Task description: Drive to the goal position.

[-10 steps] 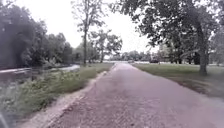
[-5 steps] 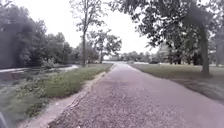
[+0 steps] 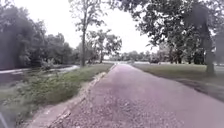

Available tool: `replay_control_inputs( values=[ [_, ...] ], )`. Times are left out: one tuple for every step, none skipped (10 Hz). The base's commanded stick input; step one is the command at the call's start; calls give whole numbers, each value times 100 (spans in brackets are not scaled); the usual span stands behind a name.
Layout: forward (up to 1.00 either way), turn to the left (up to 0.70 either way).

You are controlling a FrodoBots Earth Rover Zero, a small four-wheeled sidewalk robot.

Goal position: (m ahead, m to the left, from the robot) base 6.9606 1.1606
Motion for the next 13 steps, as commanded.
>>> replay_control_inputs(
  values=[
    [70,0],
    [70,0],
    [70,-1],
    [70,-1],
    [70,-1],
    [70,-1],
    [70,-1],
    [70,-1],
    [70,-1],
    [70,-1],
    [70,-1],
    [70,-1],
    [70,-1]
  ],
)
